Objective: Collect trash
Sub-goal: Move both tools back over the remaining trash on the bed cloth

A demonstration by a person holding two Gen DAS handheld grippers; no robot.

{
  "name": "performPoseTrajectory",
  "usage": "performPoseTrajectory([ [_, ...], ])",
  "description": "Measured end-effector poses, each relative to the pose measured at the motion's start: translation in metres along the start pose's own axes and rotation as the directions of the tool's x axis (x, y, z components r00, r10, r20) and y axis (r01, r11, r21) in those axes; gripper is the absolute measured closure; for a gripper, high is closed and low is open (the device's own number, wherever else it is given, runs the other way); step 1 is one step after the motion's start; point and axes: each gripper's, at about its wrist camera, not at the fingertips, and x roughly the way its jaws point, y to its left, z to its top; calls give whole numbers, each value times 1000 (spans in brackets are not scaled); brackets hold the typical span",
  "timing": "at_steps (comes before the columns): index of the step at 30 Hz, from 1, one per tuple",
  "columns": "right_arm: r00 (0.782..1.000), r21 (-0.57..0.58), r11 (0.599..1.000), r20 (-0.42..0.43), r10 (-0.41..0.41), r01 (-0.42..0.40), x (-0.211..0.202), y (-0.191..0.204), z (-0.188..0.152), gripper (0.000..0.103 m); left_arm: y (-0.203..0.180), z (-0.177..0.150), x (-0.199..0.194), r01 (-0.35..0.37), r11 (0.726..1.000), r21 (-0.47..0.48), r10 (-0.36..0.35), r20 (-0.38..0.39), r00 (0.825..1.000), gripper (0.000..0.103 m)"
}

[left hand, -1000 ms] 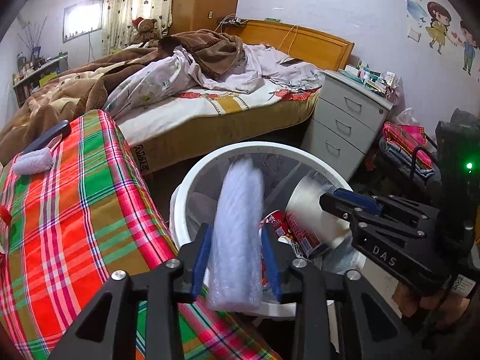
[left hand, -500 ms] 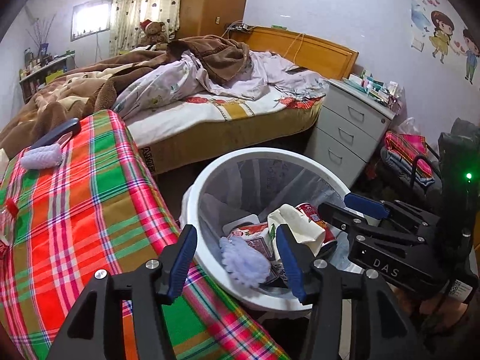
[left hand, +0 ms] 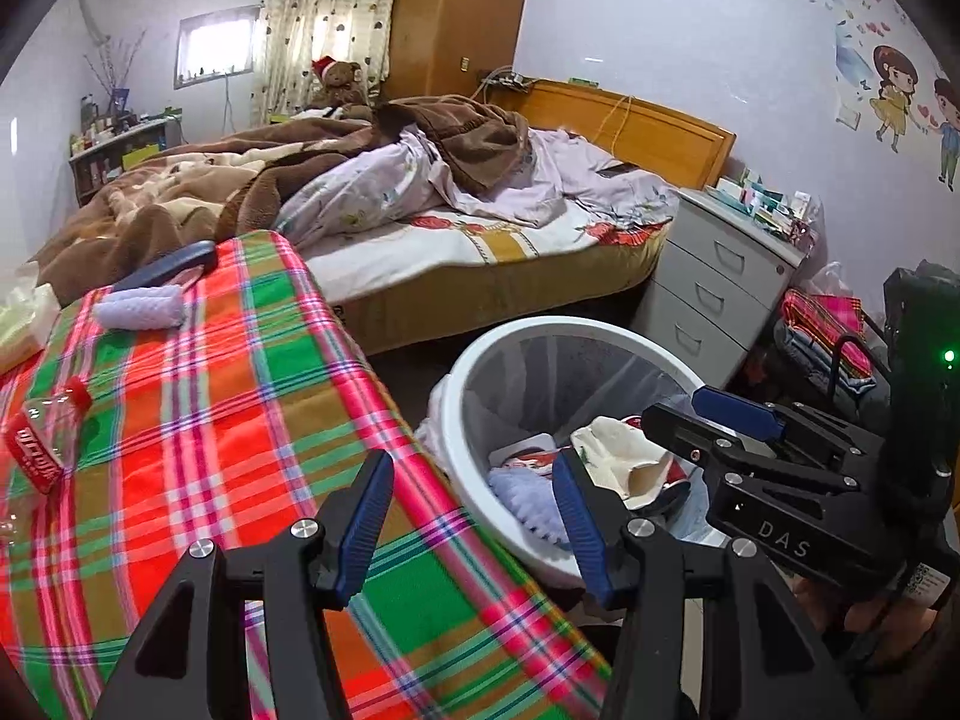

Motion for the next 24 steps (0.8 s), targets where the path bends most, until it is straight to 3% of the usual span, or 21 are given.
performPoseTrajectory([
  [21,990,-107,985,22,137,-134,12,80,19,50,100,-7,-54,-154,981,-118,162,60,985,48],
  [24,986,-127,979,22,165,-161,15,93,24,50,118,-8,-60,-182,974,-136,192,62,979,42],
])
